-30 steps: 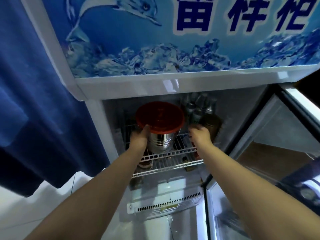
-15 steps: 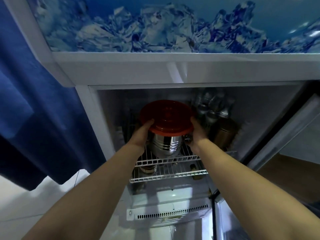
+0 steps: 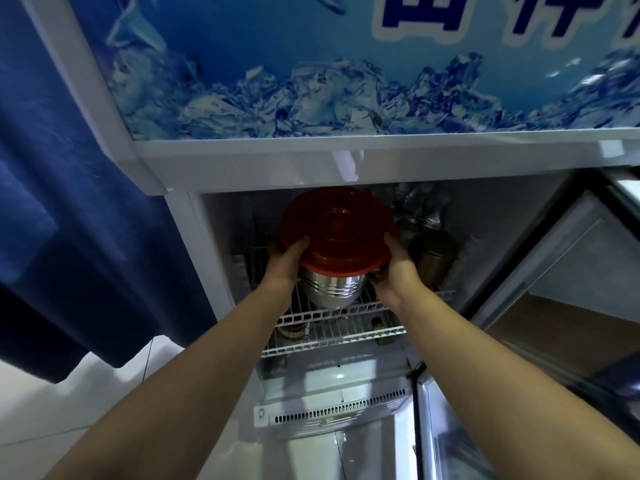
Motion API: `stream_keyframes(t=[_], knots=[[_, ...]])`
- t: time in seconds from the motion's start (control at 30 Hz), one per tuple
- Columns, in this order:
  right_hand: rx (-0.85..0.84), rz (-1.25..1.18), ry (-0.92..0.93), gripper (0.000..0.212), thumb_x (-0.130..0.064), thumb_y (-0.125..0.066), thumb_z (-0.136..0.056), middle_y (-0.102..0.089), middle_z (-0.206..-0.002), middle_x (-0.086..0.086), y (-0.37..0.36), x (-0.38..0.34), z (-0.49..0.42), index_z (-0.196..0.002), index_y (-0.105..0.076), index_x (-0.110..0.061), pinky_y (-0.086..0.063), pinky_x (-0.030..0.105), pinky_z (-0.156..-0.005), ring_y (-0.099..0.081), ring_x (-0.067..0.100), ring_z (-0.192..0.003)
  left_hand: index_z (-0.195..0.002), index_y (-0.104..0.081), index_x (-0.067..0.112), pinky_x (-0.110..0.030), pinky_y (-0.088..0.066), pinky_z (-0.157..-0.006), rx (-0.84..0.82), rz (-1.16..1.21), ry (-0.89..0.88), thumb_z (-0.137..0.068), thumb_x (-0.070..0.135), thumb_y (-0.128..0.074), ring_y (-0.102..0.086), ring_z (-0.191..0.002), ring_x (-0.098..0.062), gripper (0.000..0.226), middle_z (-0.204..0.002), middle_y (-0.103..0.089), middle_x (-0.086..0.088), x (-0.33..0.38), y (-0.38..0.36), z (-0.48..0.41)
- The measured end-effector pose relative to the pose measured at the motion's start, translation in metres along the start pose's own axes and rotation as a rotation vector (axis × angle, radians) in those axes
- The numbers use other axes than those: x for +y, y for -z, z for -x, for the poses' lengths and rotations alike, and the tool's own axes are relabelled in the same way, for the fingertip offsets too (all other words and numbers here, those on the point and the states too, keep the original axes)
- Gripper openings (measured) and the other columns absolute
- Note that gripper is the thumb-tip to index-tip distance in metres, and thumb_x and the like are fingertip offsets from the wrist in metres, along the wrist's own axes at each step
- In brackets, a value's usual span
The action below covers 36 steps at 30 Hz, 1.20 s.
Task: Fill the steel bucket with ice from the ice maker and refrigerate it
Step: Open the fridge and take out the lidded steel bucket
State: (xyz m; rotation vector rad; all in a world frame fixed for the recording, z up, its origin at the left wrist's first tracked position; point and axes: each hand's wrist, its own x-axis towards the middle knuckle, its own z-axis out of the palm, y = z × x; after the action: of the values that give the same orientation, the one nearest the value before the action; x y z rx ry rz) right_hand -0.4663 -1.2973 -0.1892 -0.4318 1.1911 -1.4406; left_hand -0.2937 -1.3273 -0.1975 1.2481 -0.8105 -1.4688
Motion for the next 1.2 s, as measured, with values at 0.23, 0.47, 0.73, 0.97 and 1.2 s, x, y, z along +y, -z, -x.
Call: stream_keyframes(t=[0.23, 0.47, 0.73, 0.97, 1.2], knots=[[0.121, -0.012, -0.009, 0.014, -0.037, -0.054, -0.091, -0.062, -0.064, -0.005, 0.01, -0.007, 0.045, -0.092, -0.052, -0.024, -0.045, 0.023, -0.049, -0.058, 0.009, -0.057, -0.145, -0.026, 0.018, -0.035, -0.046, -0.085, -0.094, -0.032, 0.076, -0.086, 0.031, -0.065, -0.055, -0.114, -0.028, 0.073, -0.137, -0.051, -0.008, 0.014, 0.006, 0.041], [0.166, -0.006, -0.006, 0.04, -0.039, -0.046, -0.095, -0.064, -0.116, 0.012, 0.016, -0.002, 0.096, -0.13, -0.05, -0.02, -0.051, 0.038, -0.083, -0.062, 0.027, -0.1, -0.147, -0.02, 0.016, -0.035, -0.039, -0.091, -0.167, -0.096, 0.125, -0.086, 0.029, -0.065, -0.049, -0.108, -0.021, 0.077, -0.138, -0.046, -0.009, 0.024, 0.014, 0.084], [0.221, -0.055, -0.032, 0.021, -0.033, -0.053, -0.092, -0.064, -0.066, 0.0, 0.03, 0.007, 0.144, -0.107, -0.055, -0.019, -0.051, 0.026, -0.052, -0.064, 0.014, -0.057, -0.144, -0.023, 0.018, -0.029, -0.043, -0.075, -0.205, -0.1, 0.206, -0.088, 0.03, -0.063, -0.053, -0.09, -0.011, 0.07, -0.126, -0.051, -0.004, 0.019, 0.028, 0.137], [0.138, -0.023, -0.065, 0.021, -0.029, -0.045, -0.096, -0.052, -0.038, -0.006, 0.045, 0.022, 0.201, -0.077, -0.047, -0.02, -0.039, 0.014, -0.035, -0.05, 0.006, -0.031, -0.138, -0.032, 0.016, -0.038, -0.049, -0.089, -0.133, -0.092, 0.231, -0.085, 0.03, -0.065, -0.056, -0.108, -0.026, 0.064, -0.126, -0.055, -0.008, 0.001, 0.051, 0.193], [0.077, 0.038, -0.105, 0.016, -0.029, -0.051, -0.092, -0.058, -0.046, -0.004, 0.041, 0.039, 0.264, -0.078, -0.052, -0.021, -0.045, 0.02, -0.04, -0.058, 0.007, -0.043, -0.126, -0.038, 0.02, -0.026, -0.045, -0.066, -0.039, -0.03, 0.191, -0.086, 0.033, -0.065, -0.057, -0.091, -0.013, 0.051, -0.104, -0.057, 0.003, -0.003, 0.087, 0.267]])
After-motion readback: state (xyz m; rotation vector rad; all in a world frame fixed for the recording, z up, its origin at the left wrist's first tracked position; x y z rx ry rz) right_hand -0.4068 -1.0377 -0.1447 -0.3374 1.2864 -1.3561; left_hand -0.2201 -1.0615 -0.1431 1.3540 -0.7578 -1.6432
